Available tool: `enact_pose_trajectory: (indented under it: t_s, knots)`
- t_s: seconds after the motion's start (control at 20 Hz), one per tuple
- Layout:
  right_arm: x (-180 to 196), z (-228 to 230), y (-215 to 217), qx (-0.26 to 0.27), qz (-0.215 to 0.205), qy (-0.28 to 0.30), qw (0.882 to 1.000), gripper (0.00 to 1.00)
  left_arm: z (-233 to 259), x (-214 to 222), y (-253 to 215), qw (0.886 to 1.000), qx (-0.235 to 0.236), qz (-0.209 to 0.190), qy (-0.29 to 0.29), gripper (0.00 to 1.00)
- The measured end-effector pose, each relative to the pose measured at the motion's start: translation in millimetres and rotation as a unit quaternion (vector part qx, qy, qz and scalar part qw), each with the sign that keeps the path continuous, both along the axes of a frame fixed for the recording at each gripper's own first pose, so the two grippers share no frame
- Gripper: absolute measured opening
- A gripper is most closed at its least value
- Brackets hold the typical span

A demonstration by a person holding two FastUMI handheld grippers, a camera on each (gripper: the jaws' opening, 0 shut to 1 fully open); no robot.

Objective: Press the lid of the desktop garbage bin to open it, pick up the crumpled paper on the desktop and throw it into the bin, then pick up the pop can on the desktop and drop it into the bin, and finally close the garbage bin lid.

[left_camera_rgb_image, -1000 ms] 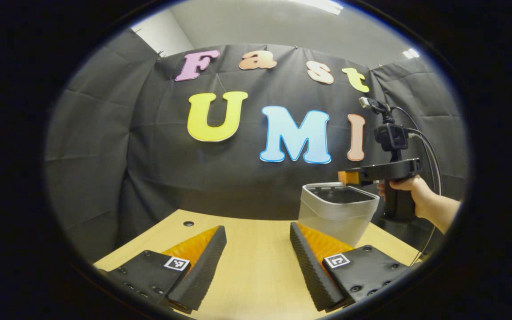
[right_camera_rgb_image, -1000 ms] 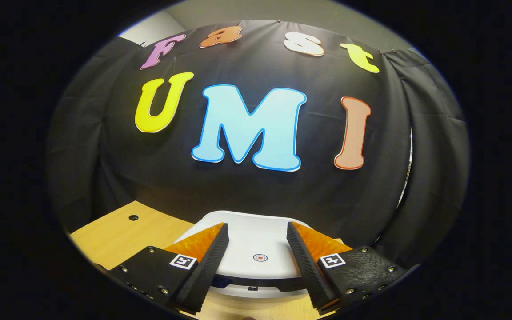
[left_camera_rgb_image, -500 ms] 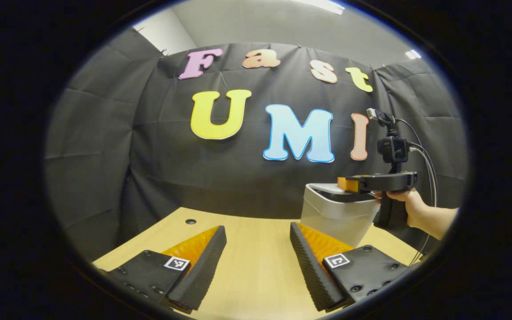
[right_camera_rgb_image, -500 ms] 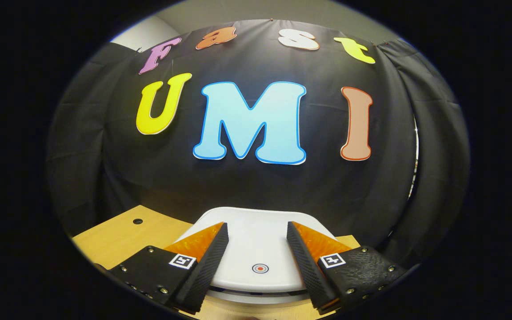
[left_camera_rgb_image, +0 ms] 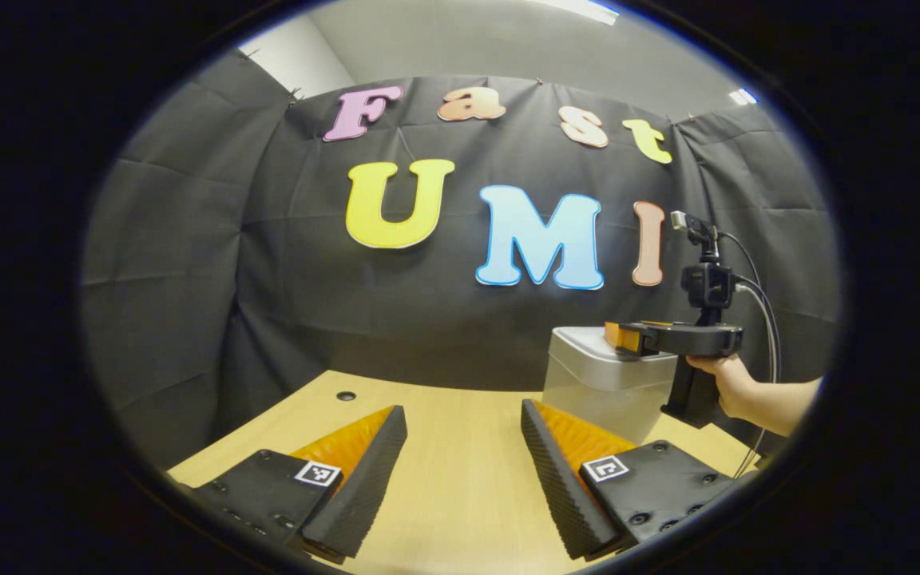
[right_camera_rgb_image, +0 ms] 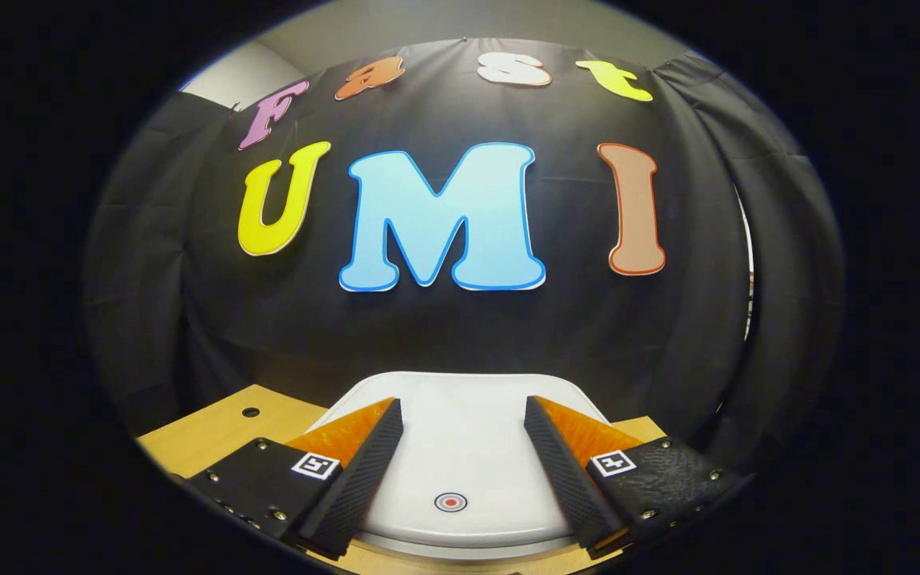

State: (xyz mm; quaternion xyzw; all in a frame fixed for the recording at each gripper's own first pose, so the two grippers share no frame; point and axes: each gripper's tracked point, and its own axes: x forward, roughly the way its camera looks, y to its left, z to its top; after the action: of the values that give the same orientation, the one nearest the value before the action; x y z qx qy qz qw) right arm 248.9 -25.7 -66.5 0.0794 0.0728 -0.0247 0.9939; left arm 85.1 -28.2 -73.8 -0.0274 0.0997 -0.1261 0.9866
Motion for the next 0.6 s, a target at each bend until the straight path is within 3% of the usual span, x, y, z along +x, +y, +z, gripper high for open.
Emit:
enact_pose_trajectory:
  t_s: [0.6]
  knots:
    - [3.7, -7.8, -0.4, -0.005, -0.006, -0.008, 1.000, 0.99, -3.9, 2.5, -13.4, 1.000, -0.008, -0.016, 0.006, 0.96]
